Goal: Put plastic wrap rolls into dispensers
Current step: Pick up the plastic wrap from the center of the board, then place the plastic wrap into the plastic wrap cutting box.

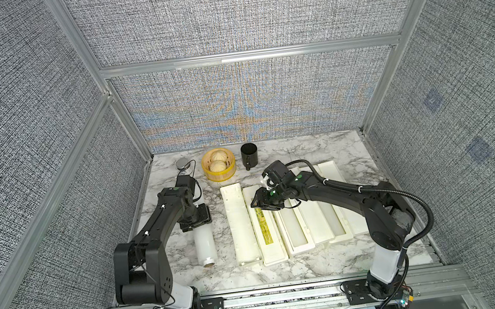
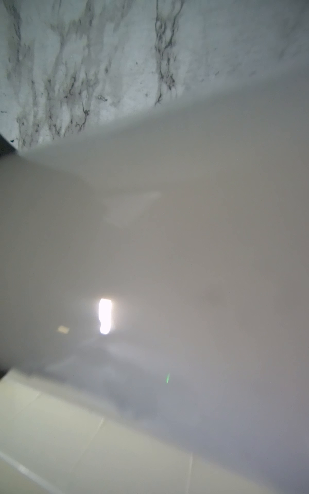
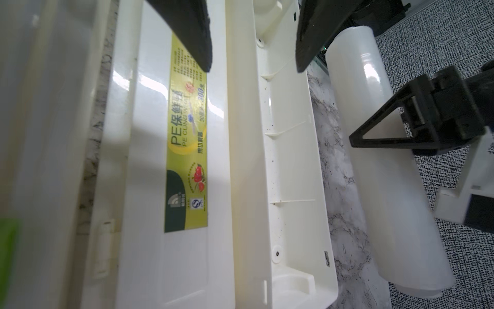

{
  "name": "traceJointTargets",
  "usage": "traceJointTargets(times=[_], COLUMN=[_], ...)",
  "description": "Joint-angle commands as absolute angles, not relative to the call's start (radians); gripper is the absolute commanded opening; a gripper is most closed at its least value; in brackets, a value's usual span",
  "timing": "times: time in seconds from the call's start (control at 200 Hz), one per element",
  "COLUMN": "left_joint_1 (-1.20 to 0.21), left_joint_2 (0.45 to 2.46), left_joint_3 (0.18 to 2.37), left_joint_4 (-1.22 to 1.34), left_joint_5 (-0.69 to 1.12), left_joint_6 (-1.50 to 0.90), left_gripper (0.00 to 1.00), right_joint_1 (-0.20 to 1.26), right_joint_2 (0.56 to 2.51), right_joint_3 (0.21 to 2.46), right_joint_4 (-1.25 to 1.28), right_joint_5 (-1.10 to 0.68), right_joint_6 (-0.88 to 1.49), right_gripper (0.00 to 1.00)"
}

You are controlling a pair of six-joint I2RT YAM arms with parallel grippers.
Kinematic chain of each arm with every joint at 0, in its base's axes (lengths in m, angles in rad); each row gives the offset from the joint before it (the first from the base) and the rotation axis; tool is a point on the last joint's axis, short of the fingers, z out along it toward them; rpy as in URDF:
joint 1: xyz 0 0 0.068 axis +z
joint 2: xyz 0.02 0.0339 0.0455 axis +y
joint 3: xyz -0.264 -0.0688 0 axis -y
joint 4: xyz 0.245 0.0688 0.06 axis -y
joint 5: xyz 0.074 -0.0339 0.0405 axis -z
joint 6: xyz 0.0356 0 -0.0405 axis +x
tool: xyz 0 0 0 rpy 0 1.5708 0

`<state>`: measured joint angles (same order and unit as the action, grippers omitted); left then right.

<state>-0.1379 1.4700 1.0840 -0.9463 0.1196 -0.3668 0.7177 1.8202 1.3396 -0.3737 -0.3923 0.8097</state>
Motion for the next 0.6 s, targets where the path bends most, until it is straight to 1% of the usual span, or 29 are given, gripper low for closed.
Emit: traceJointTargets(times=[0.0,0.185,0.3,0.42,0.595], left_joint_1=[-0.15,-0.213,-0.295,-0.379,-0.487], left_joint_2=[1.411,1.363,1.394,1.447,1.55], left_joint_3=[1.115,1.158,1.208,1.218,1.263], left_joint_4=[-1.002,-0.952,-0.939,-0.873,-0.844], left_joint_5=[0.194,0.287,0.26,0.263,0.189], left_joint_6=[-0.444,-0.586,-0.645,-0.713,-0.74], left_gripper=[0.54,0.55,0.55,0.55,0.55], right_joint_1=[0.711,0.7,0.689,0.672,0.639], right_joint_2=[1.809,1.783,1.747,1.704,1.636], right_joint_3=[1.333,1.315,1.288,1.242,1.166], right_joint_4=[-0.36,-0.358,-0.353,-0.351,-0.339], right_joint_5=[-0.405,-0.41,-0.408,-0.404,-0.411], right_joint_6=[0.802,0.799,0.788,0.778,0.773], right_gripper=[0.53,0.53,0.53,0.53,0.53])
